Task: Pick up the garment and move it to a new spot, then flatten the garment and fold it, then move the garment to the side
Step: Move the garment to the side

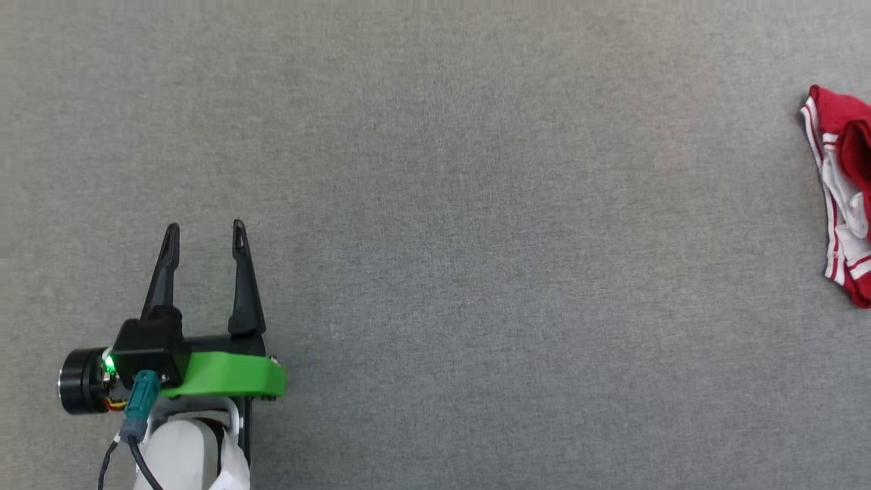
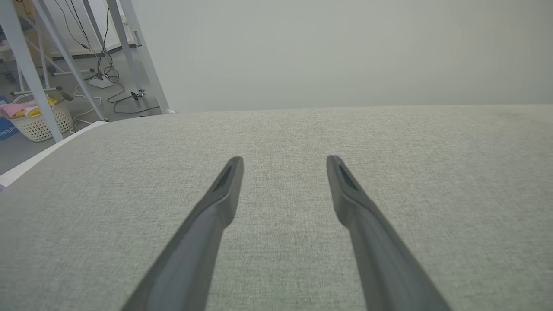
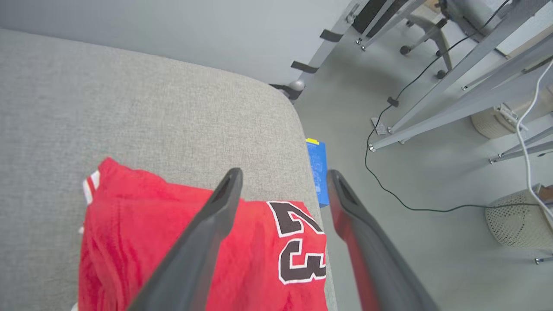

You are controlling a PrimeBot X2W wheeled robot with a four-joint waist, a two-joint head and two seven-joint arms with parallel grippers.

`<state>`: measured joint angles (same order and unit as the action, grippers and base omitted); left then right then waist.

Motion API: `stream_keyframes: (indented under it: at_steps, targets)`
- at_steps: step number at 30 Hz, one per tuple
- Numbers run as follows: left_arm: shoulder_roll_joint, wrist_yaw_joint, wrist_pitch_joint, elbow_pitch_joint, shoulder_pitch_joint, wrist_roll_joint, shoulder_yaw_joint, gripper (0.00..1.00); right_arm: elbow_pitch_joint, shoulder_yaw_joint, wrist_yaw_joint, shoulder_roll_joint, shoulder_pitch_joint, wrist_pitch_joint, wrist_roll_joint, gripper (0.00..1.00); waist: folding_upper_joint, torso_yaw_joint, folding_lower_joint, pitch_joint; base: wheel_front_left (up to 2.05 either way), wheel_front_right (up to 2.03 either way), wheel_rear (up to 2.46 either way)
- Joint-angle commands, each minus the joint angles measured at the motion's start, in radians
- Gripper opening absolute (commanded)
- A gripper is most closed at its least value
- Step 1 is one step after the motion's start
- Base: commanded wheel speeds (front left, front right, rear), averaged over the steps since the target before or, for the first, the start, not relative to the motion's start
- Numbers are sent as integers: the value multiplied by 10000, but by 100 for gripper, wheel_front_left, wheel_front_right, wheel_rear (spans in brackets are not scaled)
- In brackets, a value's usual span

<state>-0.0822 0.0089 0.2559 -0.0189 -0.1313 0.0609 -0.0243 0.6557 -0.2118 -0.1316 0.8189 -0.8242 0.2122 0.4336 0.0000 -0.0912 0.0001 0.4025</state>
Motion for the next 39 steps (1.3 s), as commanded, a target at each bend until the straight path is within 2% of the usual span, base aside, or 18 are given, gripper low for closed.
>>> stream_keyframes:
  at_steps: [1,6,13,22,30,39]
  targets:
    - [53,68,59,23,185,85,-54,100,-301,170,9,-289,189,-564,-233,100,0,159,-1,-869,0,0,0]
    - [85,100,59,78,568,132,-129,100,-1281,671,9,-1228,718,-2117,-843,100,0,289,-1,-1375,0,0,0]
    - [136,132,59,191,938,190,-146,100,-2625,1384,9,-3125,1710,-4025,-1687,100,0,586,-1,-2041,0,0,0]
    - [178,172,59,339,1263,241,-196,100,-3953,1212,9,-5279,3456,-4713,-2235,100,0,782,-1,-2606,0,0,0]
    - [215,158,59,530,1374,275,-76,100,-4475,1265,9,-6406,5312,-4736,-2501,100,0,949,-1,-2996,0,0,0]
    - [254,19,59,663,1704,524,49,100,-5045,1720,9,-6934,7127,-4738,-2663,100,0,962,-1,-3489,0,0,0]
